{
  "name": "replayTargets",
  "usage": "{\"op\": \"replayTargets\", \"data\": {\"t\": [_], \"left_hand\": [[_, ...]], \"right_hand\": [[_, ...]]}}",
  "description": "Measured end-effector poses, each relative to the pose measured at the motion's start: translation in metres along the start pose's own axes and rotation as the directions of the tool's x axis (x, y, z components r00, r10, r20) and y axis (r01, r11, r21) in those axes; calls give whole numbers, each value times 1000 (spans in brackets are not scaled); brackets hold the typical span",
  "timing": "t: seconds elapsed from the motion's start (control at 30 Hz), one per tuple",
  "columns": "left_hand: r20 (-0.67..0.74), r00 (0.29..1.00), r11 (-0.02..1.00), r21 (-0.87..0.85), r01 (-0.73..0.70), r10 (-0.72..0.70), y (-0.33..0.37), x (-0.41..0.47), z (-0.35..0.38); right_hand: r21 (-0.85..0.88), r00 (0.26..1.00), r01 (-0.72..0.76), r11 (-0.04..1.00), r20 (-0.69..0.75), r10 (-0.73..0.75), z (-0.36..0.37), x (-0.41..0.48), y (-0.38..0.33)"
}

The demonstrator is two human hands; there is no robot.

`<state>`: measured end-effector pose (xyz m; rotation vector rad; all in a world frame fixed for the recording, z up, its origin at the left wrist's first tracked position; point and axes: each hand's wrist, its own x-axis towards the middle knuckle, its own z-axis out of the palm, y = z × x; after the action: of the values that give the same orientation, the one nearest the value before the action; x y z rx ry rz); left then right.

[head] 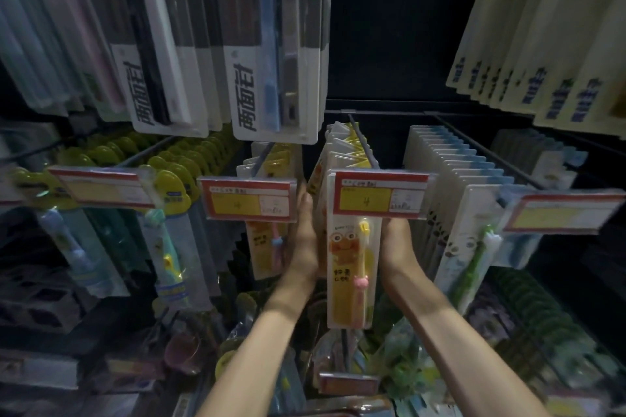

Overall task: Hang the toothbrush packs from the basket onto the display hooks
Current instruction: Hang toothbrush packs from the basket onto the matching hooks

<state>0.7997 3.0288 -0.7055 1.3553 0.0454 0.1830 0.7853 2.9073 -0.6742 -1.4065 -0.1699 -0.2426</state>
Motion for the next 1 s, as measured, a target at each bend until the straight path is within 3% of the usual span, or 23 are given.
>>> {"op": "replayTargets", "data": {"t": [0.13,0.23,0.47,0.6,0.73,1.0], "left_hand": [[31,994,995,4,104,-104,-6,10,2],[3,1000,999,26,19,-19,-3,11,-1],[49,993,993,-26,112,-110,-2,8,-1],[-11,999,999,-26,40,-40,-1,3,1],[39,999,999,-36,23,-21,1,-2,0],[92,996,1000,-8,-6,7,14,-19,-2]], "right_hand": [[-34,1000,2,999,-24,-3,-5,5,5],[-29,1000,-20,999,20,21,-4,5,5],[24,989,-89,996,121,85,-3,4,1],[-93,987,-143,985,55,148,-3,2,-1],[-125,994,-110,986,-26,108,-1,-2,-4],[-106,997,-55,993,39,59,-1,-22,-15]]}}
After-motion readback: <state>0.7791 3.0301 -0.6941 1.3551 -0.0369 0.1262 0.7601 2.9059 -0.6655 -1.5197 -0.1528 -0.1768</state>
